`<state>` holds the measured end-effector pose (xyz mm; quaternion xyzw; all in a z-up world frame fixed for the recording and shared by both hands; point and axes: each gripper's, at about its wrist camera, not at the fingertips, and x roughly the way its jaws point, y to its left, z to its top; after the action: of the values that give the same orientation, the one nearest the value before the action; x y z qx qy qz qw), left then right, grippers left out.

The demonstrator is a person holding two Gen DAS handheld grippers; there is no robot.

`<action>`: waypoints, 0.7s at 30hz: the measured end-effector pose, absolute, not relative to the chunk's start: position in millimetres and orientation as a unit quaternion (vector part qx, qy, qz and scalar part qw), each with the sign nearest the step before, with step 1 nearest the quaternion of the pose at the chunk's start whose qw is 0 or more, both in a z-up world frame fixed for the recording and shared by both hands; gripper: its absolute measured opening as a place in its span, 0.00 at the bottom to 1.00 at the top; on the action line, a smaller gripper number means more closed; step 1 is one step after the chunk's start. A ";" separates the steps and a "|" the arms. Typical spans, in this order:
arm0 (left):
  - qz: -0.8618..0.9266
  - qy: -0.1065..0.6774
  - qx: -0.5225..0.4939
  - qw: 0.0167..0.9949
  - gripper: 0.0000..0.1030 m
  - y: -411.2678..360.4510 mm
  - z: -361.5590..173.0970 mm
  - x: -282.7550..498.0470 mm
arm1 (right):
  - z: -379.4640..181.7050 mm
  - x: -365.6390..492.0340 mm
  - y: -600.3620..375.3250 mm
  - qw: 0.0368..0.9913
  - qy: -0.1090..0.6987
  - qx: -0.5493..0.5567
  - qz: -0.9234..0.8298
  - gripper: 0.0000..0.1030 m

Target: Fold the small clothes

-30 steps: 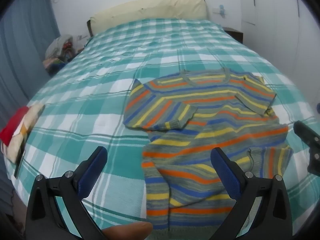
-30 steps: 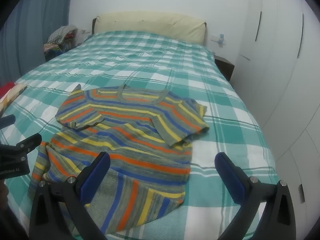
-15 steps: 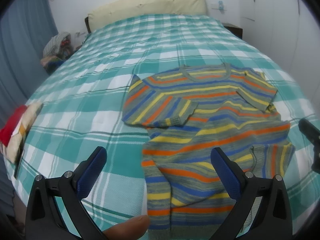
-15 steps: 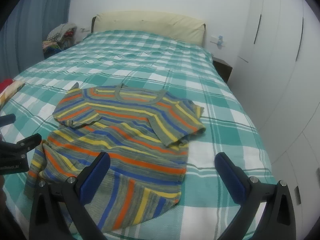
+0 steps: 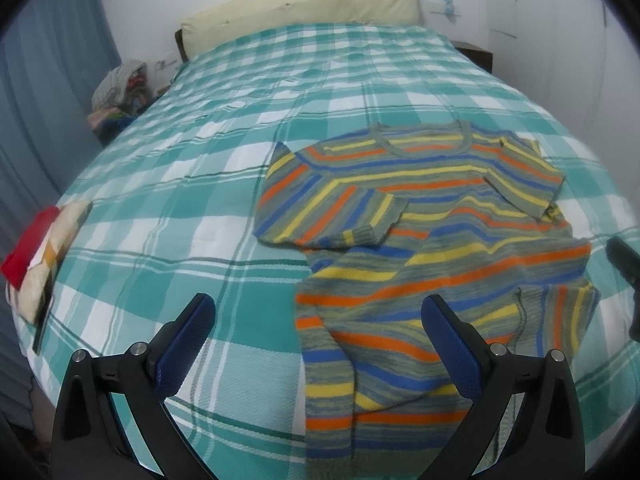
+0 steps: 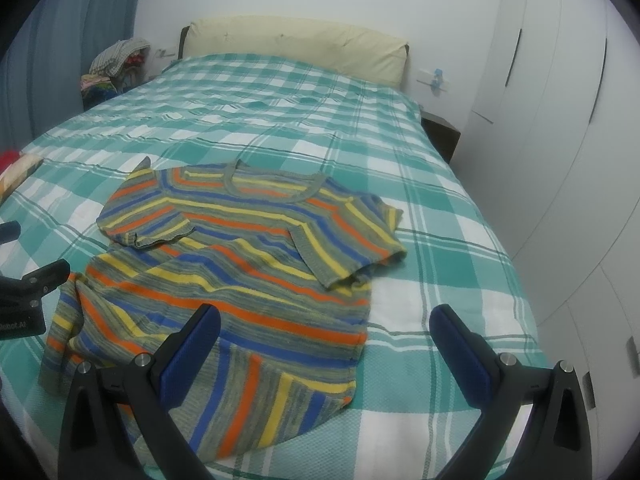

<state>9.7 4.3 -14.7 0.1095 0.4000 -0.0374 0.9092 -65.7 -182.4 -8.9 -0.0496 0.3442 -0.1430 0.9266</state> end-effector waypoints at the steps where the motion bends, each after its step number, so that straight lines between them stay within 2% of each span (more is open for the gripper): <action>1: -0.038 0.401 0.108 0.909 1.00 4.9 -15.0 10.1 | -9.1 -65.7 -182.3 0.927 0.344 -0.049 -0.143 1.00; 21: -0.043 0.405 0.100 0.908 1.00 9.8 -15.7 11.8 | -13.1 -64.3 -185.3 0.923 0.351 -0.051 -0.149 1.00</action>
<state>11.8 9.8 -15.7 0.1000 0.4045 -0.0427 0.9080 -64.3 -185.3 -13.1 -0.0509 0.3514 -0.1490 0.9229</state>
